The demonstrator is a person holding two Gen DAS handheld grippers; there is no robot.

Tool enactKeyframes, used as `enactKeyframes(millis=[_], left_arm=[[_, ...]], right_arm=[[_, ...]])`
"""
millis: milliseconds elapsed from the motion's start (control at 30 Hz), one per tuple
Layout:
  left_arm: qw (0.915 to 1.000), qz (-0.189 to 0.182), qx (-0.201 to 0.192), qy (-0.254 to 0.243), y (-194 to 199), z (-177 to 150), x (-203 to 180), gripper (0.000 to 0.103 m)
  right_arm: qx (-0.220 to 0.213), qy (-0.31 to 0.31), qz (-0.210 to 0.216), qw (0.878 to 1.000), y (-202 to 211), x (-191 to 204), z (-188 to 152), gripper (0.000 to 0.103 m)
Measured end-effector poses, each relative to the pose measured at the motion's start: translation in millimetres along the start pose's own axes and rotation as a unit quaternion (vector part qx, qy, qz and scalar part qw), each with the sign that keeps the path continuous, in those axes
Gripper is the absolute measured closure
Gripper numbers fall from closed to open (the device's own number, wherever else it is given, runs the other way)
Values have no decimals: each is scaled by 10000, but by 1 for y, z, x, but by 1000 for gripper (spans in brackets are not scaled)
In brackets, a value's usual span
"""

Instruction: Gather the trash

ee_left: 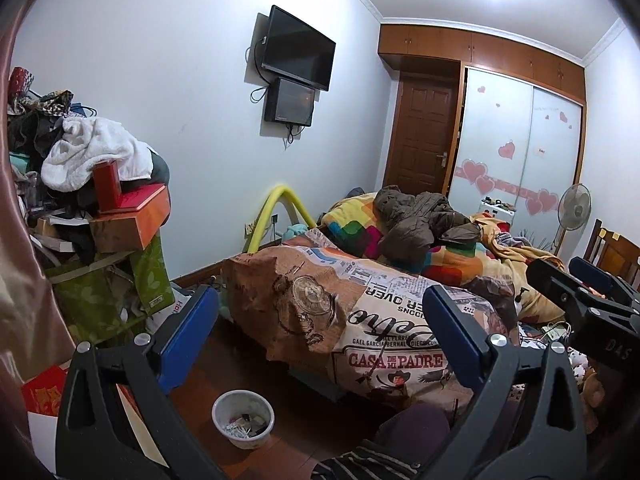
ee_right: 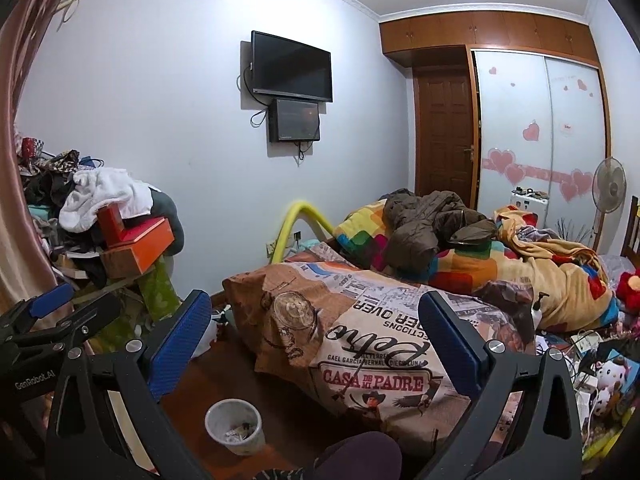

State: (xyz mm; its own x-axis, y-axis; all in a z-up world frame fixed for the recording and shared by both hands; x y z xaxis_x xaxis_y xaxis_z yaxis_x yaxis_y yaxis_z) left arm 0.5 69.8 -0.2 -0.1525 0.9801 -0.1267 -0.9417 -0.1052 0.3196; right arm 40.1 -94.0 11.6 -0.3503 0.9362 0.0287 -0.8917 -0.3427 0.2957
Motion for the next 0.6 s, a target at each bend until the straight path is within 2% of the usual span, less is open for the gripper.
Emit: enactKeyframes(millis=[600], left_arm=[[9999, -153, 0, -75, 1, -4, -9, 1]], right_arm=[[-22, -28, -95, 9999, 8, -2, 4, 0]])
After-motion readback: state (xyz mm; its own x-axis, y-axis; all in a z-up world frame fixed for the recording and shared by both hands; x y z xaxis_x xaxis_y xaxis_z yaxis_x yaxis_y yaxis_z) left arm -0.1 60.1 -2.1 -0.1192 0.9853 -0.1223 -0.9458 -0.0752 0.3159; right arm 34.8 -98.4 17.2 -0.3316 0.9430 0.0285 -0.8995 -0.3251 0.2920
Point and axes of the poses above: each gripper's, at about its wrist camera, not at the fingertips, and y roughly against the way its jaws point, x to its left, z to its top, the point moved 2 cm from there along -y, roughly the way its jaws point, and after that the axes turned 1 degree about -z, right-handed, at the moved point
